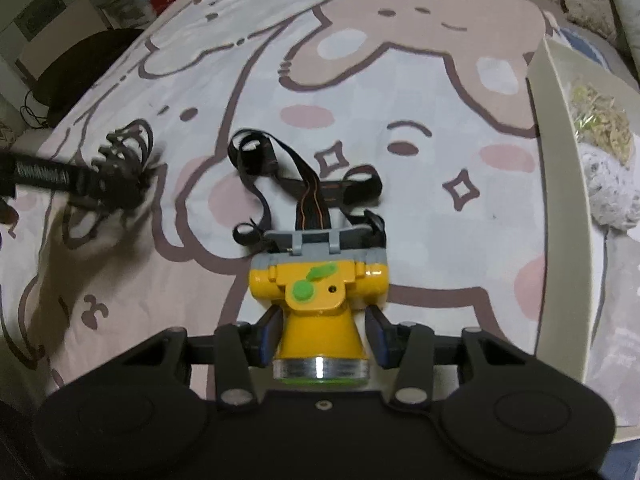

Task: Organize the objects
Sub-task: 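Grasp the black hair claw with the left gripper while the right grasps the yellow headlamp, then lift the hair claw and headlamp and carry both over the tray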

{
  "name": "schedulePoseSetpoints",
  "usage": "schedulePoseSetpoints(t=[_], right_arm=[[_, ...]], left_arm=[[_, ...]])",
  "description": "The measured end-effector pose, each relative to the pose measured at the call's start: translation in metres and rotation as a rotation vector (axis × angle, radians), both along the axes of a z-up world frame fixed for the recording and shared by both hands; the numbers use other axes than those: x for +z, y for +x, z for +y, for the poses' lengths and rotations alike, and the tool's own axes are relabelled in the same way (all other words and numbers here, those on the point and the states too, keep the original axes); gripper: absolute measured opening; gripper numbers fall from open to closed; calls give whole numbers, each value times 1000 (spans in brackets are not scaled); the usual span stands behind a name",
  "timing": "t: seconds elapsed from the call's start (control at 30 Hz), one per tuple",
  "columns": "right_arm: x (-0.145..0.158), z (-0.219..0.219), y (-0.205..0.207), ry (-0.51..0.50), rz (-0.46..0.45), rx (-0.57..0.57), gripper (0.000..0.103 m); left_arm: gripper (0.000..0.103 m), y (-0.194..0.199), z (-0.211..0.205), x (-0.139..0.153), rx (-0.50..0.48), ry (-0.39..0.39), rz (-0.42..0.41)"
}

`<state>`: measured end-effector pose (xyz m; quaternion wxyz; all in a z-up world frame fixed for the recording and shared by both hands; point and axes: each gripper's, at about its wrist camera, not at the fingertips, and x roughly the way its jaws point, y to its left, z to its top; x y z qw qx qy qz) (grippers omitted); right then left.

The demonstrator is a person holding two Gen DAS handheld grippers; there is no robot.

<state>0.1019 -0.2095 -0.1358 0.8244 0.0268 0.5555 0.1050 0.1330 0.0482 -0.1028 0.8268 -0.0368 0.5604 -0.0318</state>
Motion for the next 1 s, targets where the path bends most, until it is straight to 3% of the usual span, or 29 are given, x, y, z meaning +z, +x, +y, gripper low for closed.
schedulePoseSetpoints(t=[0.27,0.43,0.63,0.8,1.0], right_arm=[[-10,11,3,-43,23,39,46],[-11,10,3,-40,27,34,46],[-10,10,1,-42,6,32,45],[2,4,-1,-46,-50,14,45],[38,-16,1,-25,-150,-30,45]], left_arm=[[76,6,0,-4,65,28,-10],[67,8,-7,-8,31,57,-13],[65,2,-20,-3,-46,110,-65],[65,-4,-25,17,-74,69,-128],[65,-10,-41,47,-113,11,-194]])
